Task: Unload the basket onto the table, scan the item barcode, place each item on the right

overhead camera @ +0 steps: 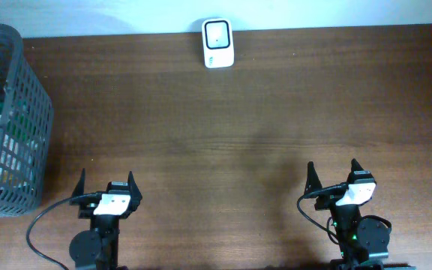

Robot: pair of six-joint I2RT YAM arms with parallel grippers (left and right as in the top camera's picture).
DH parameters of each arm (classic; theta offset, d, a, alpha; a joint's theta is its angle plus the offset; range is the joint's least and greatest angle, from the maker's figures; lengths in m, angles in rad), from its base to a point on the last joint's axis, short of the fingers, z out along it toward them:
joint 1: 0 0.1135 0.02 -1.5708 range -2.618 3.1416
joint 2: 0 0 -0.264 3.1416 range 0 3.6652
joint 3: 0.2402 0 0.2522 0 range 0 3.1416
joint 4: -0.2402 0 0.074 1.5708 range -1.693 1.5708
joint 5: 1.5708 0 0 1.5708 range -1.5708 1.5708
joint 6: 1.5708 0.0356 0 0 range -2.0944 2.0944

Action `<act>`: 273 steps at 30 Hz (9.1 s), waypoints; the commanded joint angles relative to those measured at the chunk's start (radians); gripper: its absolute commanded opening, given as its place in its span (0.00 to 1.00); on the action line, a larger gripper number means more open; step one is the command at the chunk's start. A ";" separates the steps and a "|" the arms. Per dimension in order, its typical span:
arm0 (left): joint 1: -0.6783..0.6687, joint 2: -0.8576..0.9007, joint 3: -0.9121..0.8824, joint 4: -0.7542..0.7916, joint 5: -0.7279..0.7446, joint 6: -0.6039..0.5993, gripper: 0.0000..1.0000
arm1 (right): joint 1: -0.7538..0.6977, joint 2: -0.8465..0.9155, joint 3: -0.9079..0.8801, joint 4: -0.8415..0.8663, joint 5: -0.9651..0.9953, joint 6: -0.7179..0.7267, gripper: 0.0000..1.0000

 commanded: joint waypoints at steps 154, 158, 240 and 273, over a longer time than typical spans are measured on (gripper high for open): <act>-0.453 2.174 2.351 -1.292 0.124 -0.588 0.50 | 0.005 -0.006 -0.007 -0.002 0.005 0.005 0.99; -0.598 2.174 2.086 -1.011 0.127 -0.588 0.49 | 0.005 -0.006 -0.007 -0.002 0.005 0.005 0.98; 0.567 1.860 2.263 -0.952 0.350 -0.526 0.00 | 0.005 -0.006 -0.007 -0.002 0.005 0.005 0.98; -0.550 1.881 1.272 -0.695 0.354 -0.870 0.00 | 0.005 -0.006 -0.007 -0.002 0.005 0.005 0.98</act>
